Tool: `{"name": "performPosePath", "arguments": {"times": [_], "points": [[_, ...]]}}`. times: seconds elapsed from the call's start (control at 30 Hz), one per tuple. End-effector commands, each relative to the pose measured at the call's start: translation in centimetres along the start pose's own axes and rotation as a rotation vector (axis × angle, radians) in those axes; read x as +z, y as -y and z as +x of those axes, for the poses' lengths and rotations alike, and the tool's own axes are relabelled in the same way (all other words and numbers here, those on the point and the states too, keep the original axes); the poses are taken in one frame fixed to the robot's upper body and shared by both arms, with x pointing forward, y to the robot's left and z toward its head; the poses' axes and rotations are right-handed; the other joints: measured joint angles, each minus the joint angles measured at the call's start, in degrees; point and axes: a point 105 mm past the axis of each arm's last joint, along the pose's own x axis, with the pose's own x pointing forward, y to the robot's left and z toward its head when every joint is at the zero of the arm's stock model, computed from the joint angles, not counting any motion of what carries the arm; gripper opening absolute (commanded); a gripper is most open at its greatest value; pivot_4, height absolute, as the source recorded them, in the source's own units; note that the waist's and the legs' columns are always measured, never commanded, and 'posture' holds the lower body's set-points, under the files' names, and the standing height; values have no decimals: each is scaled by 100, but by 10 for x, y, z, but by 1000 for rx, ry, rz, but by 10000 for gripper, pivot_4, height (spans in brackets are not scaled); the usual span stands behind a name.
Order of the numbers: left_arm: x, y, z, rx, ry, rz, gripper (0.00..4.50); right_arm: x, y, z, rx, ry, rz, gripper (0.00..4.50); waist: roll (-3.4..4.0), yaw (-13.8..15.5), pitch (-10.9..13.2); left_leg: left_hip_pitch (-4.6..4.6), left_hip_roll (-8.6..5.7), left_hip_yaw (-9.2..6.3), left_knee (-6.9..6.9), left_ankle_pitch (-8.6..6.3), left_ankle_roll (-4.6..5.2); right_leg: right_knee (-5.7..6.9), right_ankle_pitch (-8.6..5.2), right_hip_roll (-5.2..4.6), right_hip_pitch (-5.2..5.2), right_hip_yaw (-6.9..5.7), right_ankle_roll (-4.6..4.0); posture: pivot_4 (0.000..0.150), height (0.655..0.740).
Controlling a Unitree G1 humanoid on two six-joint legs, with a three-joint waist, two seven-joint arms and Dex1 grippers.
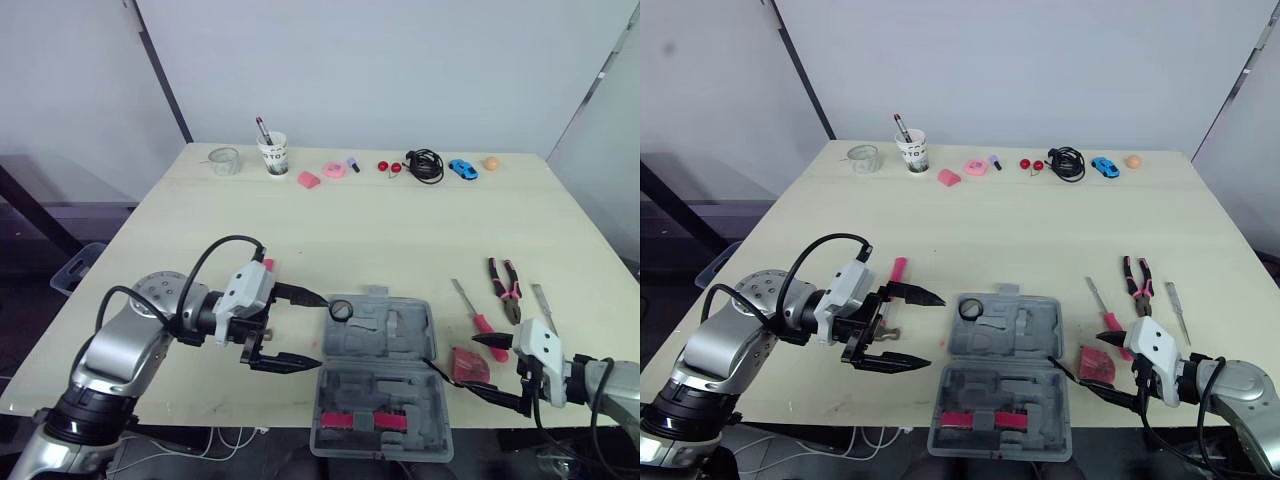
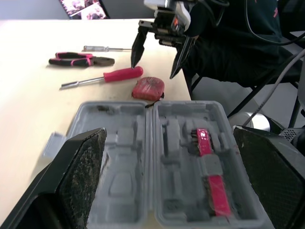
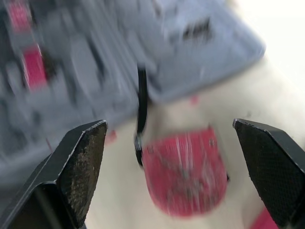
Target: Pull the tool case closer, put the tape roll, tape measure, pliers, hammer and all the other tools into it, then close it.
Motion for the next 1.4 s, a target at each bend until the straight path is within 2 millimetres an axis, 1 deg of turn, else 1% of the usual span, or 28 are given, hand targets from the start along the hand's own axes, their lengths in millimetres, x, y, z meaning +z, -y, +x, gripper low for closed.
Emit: {"name": "performPosePath", "arguments": {"times": [0.03, 0.17, 0.27, 0.4, 0.5, 0.73, 0.77, 0.83, 0.87, 0.9, 0.97, 1.07, 1.17, 1.33, 1.4], "points": [[10, 6, -8, 9, 1, 40, 45000, -5, 6, 0, 0, -49, -63, 44517, 0, 5, 0, 0, 0, 1, 0, 0, 0, 1, 0, 0, 0, 1, 0, 1500, 7400], [8, 8, -14, 40, -6, 25, 45000, -12, 11, 9, -13, -76, -49, 44517, 1, -1, 0, 4, 1, 3, 1, 0, 0, 6, 0, 0, 0, 2, -1, 1500, 7400], [6, 10, -14, 50, -10, 19, 45000, -13, 14, 15, -22, -76, -42, 44517, 2, -3, -1, 7, 0, 4, 1, 0, 0, 9, 0, 1, 0, 3, -1, 1500, 7400], [5, 12, -15, 59, -13, 9, 45000, -21, 11, 20, 4, -121, -32, 44517, 3, 21, 0, 6, 0, 5, 2, 0, 0, 9, 0, 0, 1, 4, -1, 1500, 7400], [5, 12, -14, 60, -15, 10, 45000, -22, 12, 22, 3, -133, -28, 44517, 3, 27, 0, 7, 0, 5, 3, 0, 0, 10, 0, 0, 1, 4, -1, 1500, 7400], [5, 12, -14, 59, -14, 11, 45000, -27, 10, 20, 9, -143, -9, 44517, 3, 52, 0, 8, 0, 5, 3, 0, 0, 12, 0, 1, 1, 4, -1, 1500, 7400], [4, 11, -14, 58, -13, 10, 45000, -27, 10, 20, 4, -135, -4, 42255, 3, 53, 0, 8, 0, 5, 3, 0, 0, 12, 0, 0, 1, 4, -1, 1500, 7400], [4, 11, -13, 57, -12, 11, 45000, -27, 10, 20, 1, -124, -2, 36222, 3, 60, 0, 9, 0, 5, 3, 0, 0, 12, 0, 1, 1, 4, -1, 1500, 7400], [4, 11, -13, 56, -10, 11, 45000, -27, 10, 20, 0, -123, -4, 31491, 3, 63, 0, 9, 0, 5, 3, 0, 0, 12, 0, 1, 2, 4, -1, 1500, 7400], [4, 11, -13, 55, -9, 10, 45000, -27, 11, 20, -4, -123, -6, 29738, 3, 65, 0, 9, 0, 5, 3, 0, 0, 12, 0, 1, 2, 4, -1, 1500, 7400], [4, 11, -13, 55, -8, 9, 45000, -27, 12, 20, -14, -124, -17, 29744, 3, 66, 0, 9, 0, 5, 3, 0, 0, 13, 0, 1, 2, 4, -1, 1500, 7400], [2, 10, -14, 57, -8, 6, 45000, -23, 13, 18, -18, -117, -30, 29744, 3, 67, 0, 10, 0, 6, 4, 0, 0, 14, 0, 1, 2, 4, -1, 1500, 7400], [2, 8, -13, 68, 1, 6, 45000, -14, 16, 14, -15, -117, -50, 29744, 3, 73, 0, 10, 0, 6, 4, 0, 0, 15, 0, 1, 2, 4, -1, 1500, 7400], [1, 6, -13, 88, 11, 0, 45000, 12, 23, 10, 23, -126, -95, 29744, 6, 63, 1, 14, 0, 12, 6, 0, 0, 22, 0, 1, 1, 13, -1, 1500, 7400], [1, 5, -12, 104, 20, -1, 45000, 30, 27, 11, 47, -139, -108, 29744, 7, 63, 2, 19, 0, 15, 6, 0, 0, 30, 0, 1, 1, 16, -1, 1500, 7400]]}}
